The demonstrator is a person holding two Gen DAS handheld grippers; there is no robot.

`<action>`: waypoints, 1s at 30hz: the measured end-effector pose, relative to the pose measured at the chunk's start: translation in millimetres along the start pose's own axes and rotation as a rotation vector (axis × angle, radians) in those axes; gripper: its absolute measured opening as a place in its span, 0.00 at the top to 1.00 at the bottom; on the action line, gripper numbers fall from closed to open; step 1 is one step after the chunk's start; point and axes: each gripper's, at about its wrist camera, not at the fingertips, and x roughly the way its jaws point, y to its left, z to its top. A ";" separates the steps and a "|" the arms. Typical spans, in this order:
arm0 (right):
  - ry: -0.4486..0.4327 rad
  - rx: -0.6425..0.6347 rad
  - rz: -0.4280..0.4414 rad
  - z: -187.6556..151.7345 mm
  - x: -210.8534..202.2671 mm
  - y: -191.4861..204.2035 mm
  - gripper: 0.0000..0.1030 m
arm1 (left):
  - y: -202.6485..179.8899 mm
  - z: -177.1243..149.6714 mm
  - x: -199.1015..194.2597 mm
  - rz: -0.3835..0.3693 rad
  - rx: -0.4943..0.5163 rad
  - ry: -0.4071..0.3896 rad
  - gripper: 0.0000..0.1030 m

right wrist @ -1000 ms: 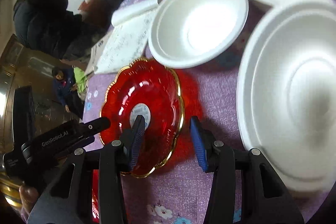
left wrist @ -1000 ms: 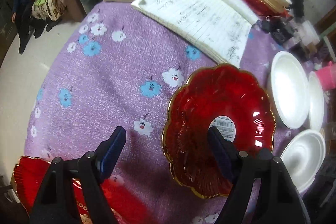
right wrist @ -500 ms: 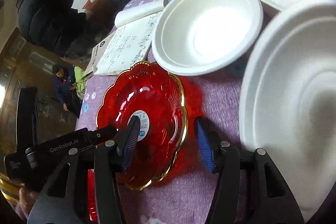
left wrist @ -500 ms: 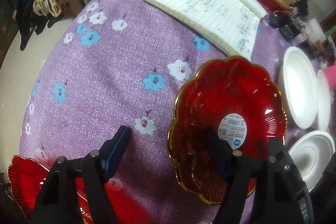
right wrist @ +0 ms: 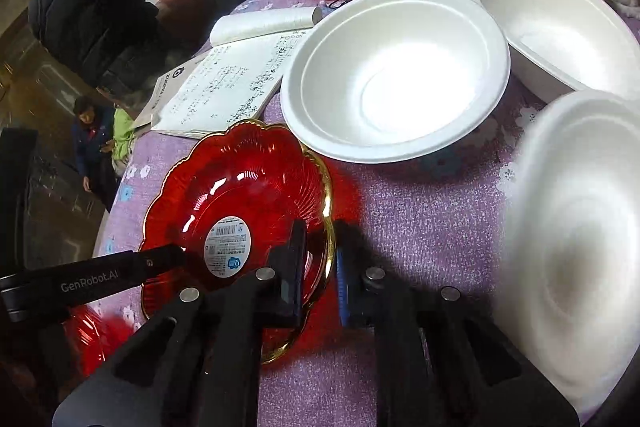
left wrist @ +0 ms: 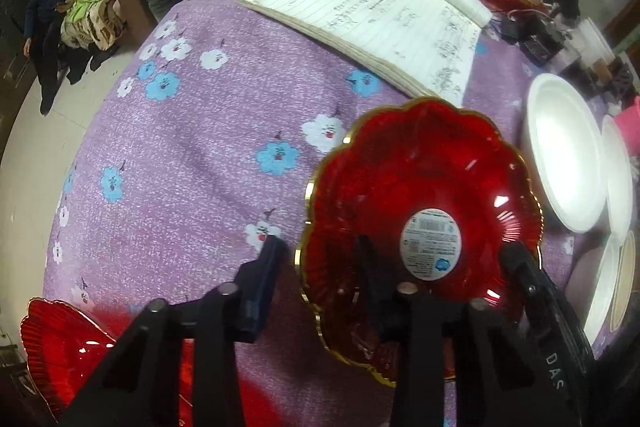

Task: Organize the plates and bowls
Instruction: 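Grasp the rim of the small labelled red plate with the right tool, then lift the small red plate with the right tool and lay it on the large red plate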

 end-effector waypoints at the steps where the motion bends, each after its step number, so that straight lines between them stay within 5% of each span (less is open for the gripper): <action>1: -0.002 -0.001 0.004 -0.3 -0.5 -0.3 0.88 | -2.3 -0.9 -0.2 -0.007 0.006 0.002 0.73; 20: -0.072 -0.010 0.077 -5.6 -36.8 8.0 0.90 | 6.2 -20.7 -40.6 -0.010 -0.004 -0.063 0.75; 30: -0.138 -0.079 0.203 -26.7 -82.5 48.4 0.90 | 40.6 -63.7 -110.4 0.056 0.020 -0.211 0.74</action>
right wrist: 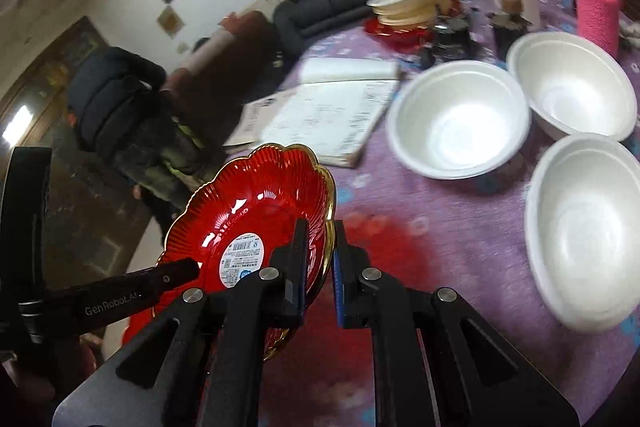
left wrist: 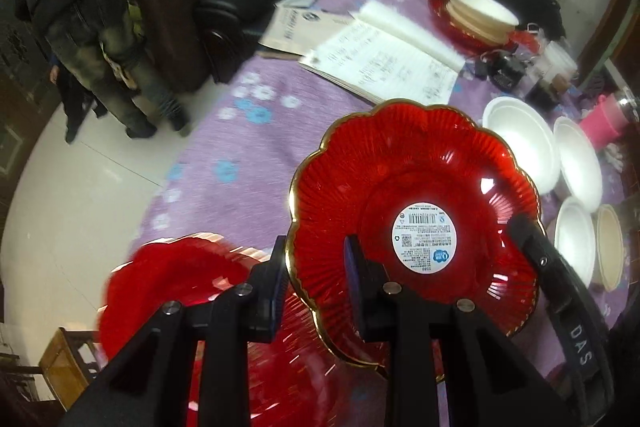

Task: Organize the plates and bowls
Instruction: 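Lift the small red plate with the right tool and lay it on the large red plate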

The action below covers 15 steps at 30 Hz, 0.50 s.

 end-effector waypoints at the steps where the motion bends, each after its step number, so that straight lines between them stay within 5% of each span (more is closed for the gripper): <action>1: -0.002 -0.014 0.022 -4.7 -4.1 9.4 0.90 | 8.3 -6.2 -7.1 0.010 -0.004 -0.013 0.74; 8: 0.045 -0.141 0.111 -47.4 -9.8 67.2 0.89 | 68.2 -56.2 -39.2 0.082 -0.051 -0.051 0.74; 15: 0.106 -0.273 0.126 -91.7 6.0 106.2 0.89 | 104.6 -91.0 -31.8 0.118 -0.107 -0.016 0.74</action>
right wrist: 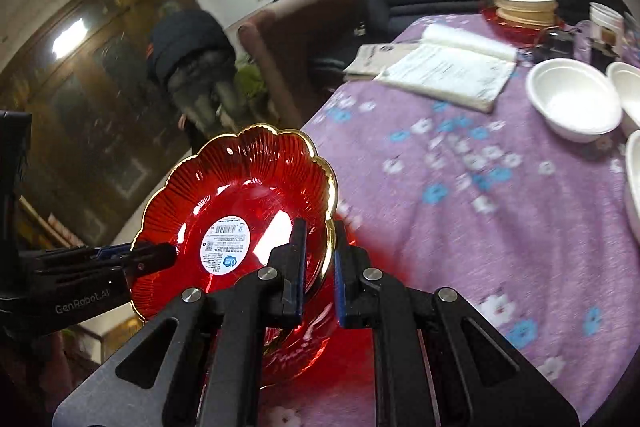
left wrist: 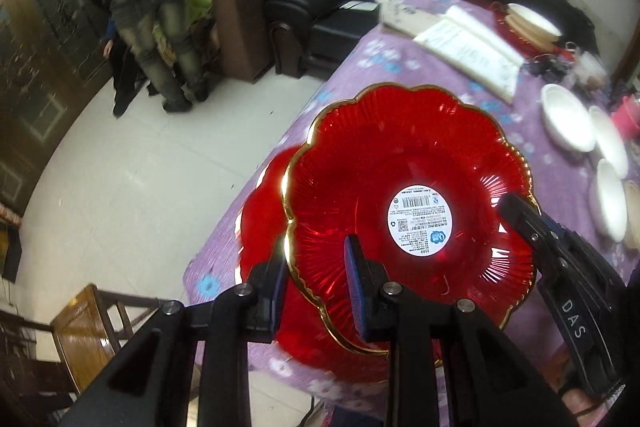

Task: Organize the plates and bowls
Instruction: 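Lift the small red plate with the right tool and lay it on the large red plate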

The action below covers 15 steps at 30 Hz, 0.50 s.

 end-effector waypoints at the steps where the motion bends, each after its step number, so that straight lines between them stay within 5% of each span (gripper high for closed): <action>1: 0.004 -0.016 -0.003 -2.2 2.7 3.3 0.89 | 5.1 -2.7 5.6 -0.005 -0.016 0.014 0.74; 15: 0.040 -0.183 -0.088 -25.3 36.1 19.6 0.84 | 21.6 -15.6 39.7 -0.027 -0.061 0.077 0.74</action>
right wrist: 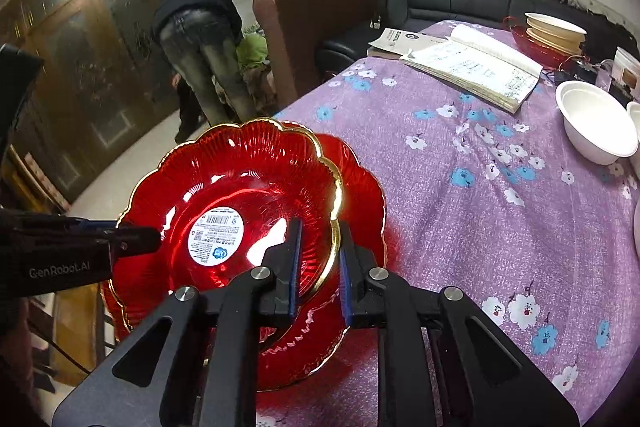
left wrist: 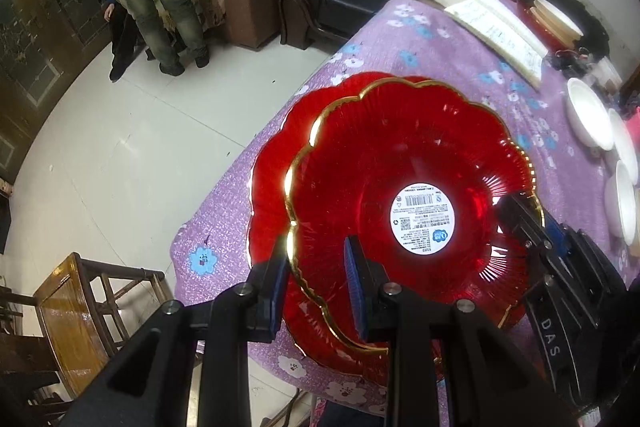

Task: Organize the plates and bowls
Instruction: 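Lift the small red plate with the right tool and lay it on the large red plate, then open both tools and move them toward the white foam bowls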

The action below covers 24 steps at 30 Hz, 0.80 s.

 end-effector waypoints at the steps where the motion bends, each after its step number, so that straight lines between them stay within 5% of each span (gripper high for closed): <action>1: -0.002 -0.007 0.001 0.0 -1.2 0.5 0.84 | 0.0 -0.5 -1.4 0.009 0.005 -0.012 0.74; 6: -0.082 -0.051 -0.018 0.9 -18.5 4.0 0.61 | 10.0 -3.7 -19.3 0.039 -0.016 -0.079 0.74; 13: -0.168 -0.021 0.001 4.2 -46.5 -13.2 0.61 | -9.9 -6.9 -63.9 0.113 -0.001 -0.253 0.74; 16: -0.156 0.030 -0.002 4.5 -52.0 -38.6 0.61 | -35.9 -7.0 -77.0 0.055 0.041 -0.307 0.71; 20: -0.178 0.106 -0.020 9.7 -69.4 -78.6 0.61 | -91.6 -10.3 -83.9 -0.034 0.140 -0.364 0.38; 24: -0.234 0.144 -0.074 14.0 -104.0 -119.7 0.61 | -152.2 -9.4 -77.7 -0.146 0.233 -0.358 0.35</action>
